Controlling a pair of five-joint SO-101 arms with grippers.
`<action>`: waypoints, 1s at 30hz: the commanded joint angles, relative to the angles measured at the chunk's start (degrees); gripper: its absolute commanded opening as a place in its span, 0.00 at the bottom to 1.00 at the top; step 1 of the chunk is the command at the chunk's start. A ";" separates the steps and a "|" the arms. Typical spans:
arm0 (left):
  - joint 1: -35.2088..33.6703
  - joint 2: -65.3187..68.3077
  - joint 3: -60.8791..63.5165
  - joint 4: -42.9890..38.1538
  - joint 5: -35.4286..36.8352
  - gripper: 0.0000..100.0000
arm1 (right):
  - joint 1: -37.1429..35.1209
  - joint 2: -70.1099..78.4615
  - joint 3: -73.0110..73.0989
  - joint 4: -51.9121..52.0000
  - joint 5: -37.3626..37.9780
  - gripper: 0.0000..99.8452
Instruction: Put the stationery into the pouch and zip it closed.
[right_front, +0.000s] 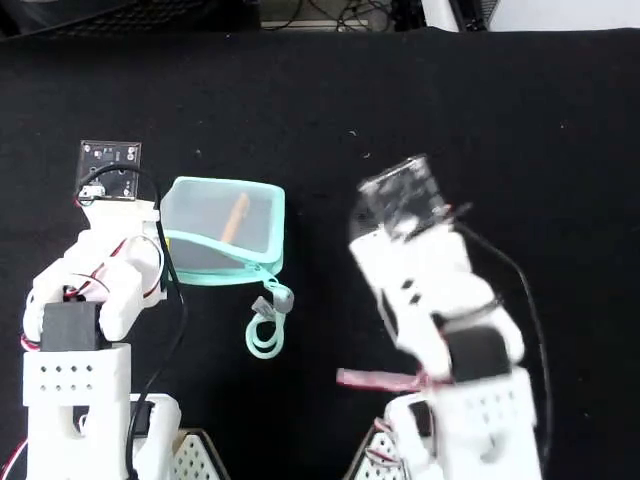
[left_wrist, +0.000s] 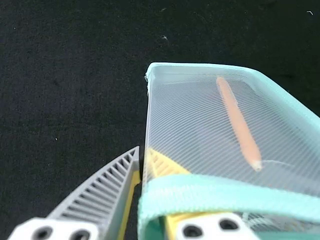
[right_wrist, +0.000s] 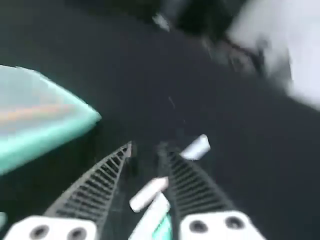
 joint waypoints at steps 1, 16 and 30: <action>-0.22 -0.62 -0.40 -0.97 0.53 0.03 | 8.35 7.96 3.65 -4.48 -5.45 0.05; -0.22 -0.62 -0.40 -0.97 0.53 0.03 | 7.82 60.88 -20.62 1.32 -9.32 0.15; -0.22 -0.62 -0.31 -0.97 0.53 0.03 | 8.70 77.41 -30.90 1.23 -8.70 0.08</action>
